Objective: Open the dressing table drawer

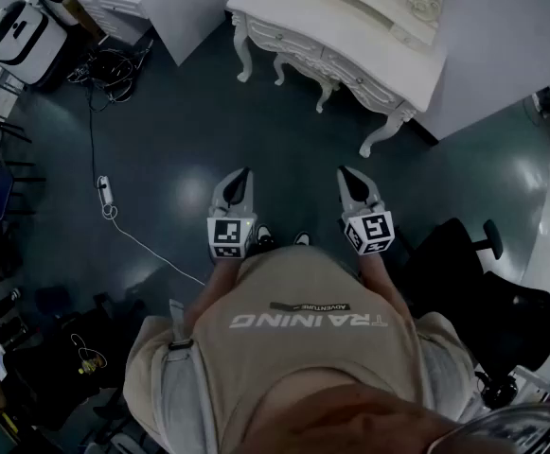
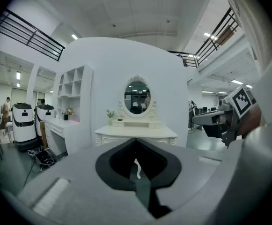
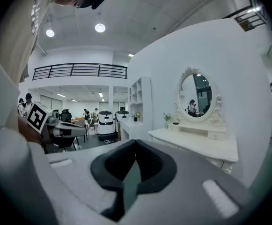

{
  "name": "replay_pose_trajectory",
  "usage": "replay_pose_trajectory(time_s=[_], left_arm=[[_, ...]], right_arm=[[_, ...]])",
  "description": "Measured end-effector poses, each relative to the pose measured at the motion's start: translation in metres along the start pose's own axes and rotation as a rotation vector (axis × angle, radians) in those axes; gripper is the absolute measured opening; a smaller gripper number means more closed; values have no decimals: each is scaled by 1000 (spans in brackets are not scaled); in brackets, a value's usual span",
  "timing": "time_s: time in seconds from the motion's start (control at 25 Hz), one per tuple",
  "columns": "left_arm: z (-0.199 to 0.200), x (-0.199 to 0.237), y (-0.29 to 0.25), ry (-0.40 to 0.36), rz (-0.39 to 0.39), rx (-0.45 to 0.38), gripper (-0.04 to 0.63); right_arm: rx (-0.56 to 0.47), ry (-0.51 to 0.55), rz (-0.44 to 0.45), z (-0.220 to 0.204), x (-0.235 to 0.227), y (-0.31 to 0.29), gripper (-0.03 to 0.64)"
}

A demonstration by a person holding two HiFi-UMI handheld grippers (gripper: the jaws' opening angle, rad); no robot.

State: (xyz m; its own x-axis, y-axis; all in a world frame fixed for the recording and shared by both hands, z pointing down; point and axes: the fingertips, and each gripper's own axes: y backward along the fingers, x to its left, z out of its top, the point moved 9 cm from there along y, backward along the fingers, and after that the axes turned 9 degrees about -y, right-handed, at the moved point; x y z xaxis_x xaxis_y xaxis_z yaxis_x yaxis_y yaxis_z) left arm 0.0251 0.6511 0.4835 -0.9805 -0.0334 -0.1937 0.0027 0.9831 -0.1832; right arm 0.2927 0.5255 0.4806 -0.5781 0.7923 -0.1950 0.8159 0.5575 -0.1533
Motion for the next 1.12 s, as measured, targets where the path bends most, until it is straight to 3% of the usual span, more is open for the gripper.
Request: replay_pose_trajectory(time_s=[0.44, 0.76, 0.96, 1.12], left_arm=[[8, 43, -39, -11, -45, -30, 8], [-16, 88, -71, -14, -95, -28, 8], [-33, 100, -104, 120, -103, 16, 8], [-35, 116, -158, 92, -88, 41, 8]], right_arm=[[-24, 10, -7, 15, 2, -43, 3], [23, 15, -51, 4, 20, -85, 3], [62, 17, -60, 4, 1, -115, 3], [64, 33, -32, 7, -36, -164, 3]])
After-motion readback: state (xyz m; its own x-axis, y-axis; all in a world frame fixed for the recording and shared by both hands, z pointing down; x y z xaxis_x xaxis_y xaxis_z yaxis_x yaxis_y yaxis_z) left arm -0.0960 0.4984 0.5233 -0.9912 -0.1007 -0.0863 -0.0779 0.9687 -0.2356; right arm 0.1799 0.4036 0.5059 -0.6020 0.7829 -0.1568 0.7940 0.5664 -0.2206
